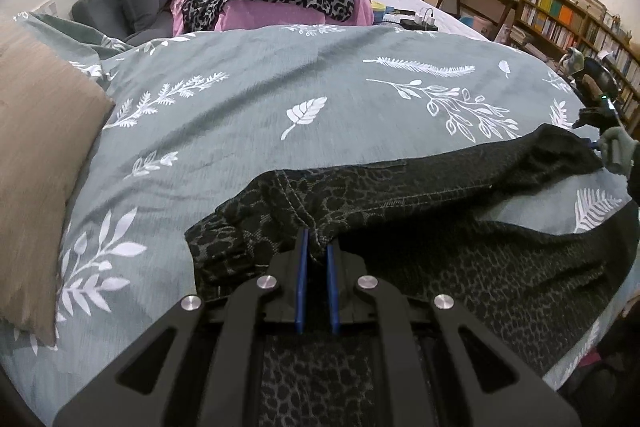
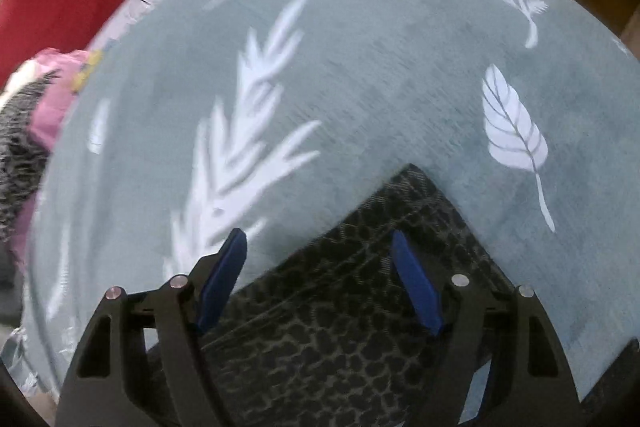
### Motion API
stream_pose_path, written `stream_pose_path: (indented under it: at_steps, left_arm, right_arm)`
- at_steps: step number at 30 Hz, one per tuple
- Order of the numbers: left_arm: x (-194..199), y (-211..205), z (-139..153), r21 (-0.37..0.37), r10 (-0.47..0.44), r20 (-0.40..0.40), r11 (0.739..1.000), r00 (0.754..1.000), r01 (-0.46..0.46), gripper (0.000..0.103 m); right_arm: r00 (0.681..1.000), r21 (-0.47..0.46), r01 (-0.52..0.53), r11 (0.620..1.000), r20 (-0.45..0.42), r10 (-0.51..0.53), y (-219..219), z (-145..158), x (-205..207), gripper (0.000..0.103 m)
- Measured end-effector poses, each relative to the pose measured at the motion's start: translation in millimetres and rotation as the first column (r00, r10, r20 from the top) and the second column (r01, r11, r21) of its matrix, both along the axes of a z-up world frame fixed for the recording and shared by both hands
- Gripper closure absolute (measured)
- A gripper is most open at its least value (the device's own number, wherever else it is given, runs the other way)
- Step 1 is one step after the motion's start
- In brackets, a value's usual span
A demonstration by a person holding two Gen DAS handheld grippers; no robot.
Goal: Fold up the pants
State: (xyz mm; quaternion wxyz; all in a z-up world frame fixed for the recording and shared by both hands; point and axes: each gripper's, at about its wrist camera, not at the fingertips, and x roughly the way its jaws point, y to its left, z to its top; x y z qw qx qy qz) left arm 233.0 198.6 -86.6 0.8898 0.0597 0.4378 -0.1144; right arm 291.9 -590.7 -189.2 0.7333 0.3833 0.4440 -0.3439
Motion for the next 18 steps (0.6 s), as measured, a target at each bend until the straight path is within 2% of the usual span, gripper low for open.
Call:
stream_pose_path:
  at_steps: [4, 6, 9, 11, 12, 14, 18]
  left_arm:
    - [-11, 1, -4, -0.008, -0.004, -0.023, 1.000, 1.000, 0.004, 0.095]
    - [-18, 2, -5, -0.008, -0.004, -0.031, 1.000, 1.000, 0.004, 0.095]
    - [-22, 5, -5, -0.013, 0.001, -0.027, 1.000, 1.000, -0.002, 0.095]
    - [-25, 8, -3, -0.024, 0.014, -0.018, 1.000, 1.000, -0.014, 0.095]
    - [-25, 10, -2, -0.030, 0.022, -0.010, 0.999, 1.000, -0.022, 0.095]
    - [-26, 13, 0, -0.036, 0.032, -0.003, 0.999, 0.999, -0.032, 0.095]
    - [-26, 16, 7, -0.046, 0.036, 0.016, 0.998, 0.999, -0.035, 0.095]
  right_arm:
    - [0.996, -0.045, -0.015, 0.999, -0.091, 0.011, 6, -2, 10, 0.032]
    - [0.993, -0.062, -0.022, 0.998, -0.119, 0.014, 8, -4, 13, 0.038]
    - [0.988, -0.108, -0.032, 0.994, -0.156, 0.015, 11, -4, 11, 0.065]
    - [0.987, -0.125, -0.024, 0.992, -0.158, 0.004, 10, -1, 1, 0.094]
    - [0.991, -0.118, -0.017, 0.993, -0.134, 0.001, 9, 1, -6, 0.098]
    - [0.997, -0.110, 0.003, 0.994, -0.077, -0.011, 9, 9, -24, 0.099]
    - [1.000, -0.174, 0.012, 0.985, 0.017, -0.009, 21, 40, -68, 0.099]
